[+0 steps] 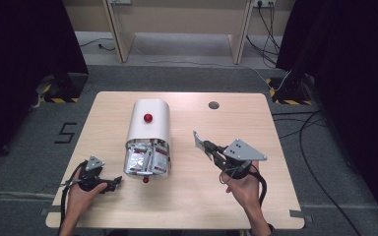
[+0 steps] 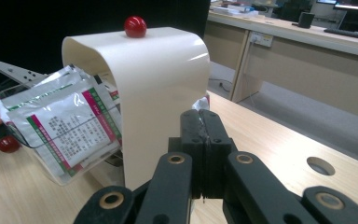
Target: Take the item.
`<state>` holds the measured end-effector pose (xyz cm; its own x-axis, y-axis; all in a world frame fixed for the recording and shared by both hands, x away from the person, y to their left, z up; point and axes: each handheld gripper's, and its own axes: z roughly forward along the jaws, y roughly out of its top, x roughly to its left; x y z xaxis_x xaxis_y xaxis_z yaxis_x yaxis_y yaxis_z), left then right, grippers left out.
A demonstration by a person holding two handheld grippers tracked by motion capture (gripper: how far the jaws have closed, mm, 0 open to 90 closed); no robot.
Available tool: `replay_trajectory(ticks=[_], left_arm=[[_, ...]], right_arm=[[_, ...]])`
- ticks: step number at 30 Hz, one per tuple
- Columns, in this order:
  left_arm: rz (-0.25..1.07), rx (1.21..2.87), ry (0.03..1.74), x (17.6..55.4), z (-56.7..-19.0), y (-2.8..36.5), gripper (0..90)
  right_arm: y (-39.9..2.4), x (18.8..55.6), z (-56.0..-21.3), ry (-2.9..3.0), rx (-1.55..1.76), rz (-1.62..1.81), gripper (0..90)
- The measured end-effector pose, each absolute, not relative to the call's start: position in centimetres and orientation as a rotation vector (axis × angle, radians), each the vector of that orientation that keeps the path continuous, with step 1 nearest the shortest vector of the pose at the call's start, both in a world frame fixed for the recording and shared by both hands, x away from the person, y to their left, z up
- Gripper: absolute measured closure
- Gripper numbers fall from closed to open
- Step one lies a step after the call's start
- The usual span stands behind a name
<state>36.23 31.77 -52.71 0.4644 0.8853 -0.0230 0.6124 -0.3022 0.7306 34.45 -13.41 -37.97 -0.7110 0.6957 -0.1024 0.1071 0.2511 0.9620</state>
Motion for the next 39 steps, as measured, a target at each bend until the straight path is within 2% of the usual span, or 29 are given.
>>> replay_trajectory(ticks=[39], left_arm=[[0.512,2.031,1.241,36.2,-52.7,31.8,0.0]], right_arm=[[-15.1,39.4,-44.0,2.084,0.927,1.287,90.0]])
